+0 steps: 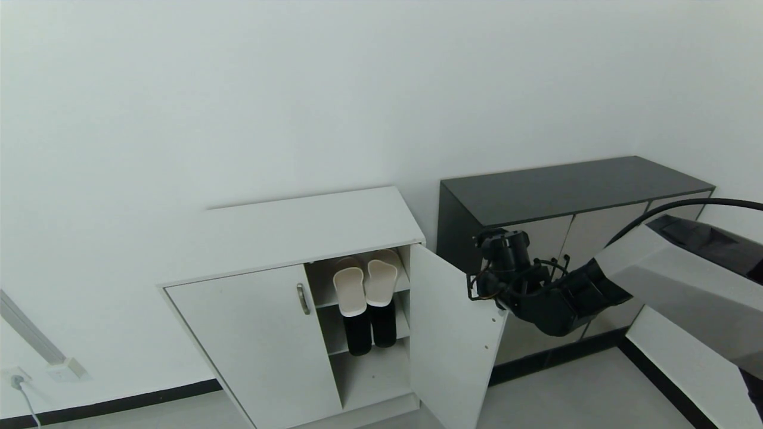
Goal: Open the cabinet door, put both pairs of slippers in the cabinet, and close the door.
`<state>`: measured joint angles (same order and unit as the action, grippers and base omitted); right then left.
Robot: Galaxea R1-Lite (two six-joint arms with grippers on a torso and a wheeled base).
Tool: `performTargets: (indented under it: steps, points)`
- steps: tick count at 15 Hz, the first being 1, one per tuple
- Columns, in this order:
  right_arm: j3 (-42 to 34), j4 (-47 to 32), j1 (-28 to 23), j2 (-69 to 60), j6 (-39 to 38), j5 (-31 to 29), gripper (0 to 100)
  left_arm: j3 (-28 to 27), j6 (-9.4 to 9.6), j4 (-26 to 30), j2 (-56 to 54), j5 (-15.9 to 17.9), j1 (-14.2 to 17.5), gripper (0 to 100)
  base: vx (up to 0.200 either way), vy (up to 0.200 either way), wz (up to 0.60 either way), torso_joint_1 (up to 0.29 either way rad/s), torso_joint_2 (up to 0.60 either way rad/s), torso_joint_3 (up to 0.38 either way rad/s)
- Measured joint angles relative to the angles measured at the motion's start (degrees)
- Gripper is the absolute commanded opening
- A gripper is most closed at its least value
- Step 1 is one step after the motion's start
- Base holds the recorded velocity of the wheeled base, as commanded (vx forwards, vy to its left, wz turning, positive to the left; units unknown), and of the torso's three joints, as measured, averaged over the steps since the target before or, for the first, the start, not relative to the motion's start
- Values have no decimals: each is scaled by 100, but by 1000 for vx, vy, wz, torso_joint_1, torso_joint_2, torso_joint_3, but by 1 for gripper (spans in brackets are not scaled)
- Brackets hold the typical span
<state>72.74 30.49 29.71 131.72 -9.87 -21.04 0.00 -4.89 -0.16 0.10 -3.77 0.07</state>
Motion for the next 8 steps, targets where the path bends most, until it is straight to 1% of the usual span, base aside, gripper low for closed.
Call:
performTargets:
  steps: [5, 8]
  points:
    - [-163, 148, 356, -22, -2, -28, 0, 0, -9, 0, 0, 0, 0, 0, 0, 0, 0, 0, 0, 0]
    - [-345, 385, 662, -118, 9, -28, 0, 0, -9, 0, 0, 0, 0, 0, 0, 0, 0, 0, 0, 0]
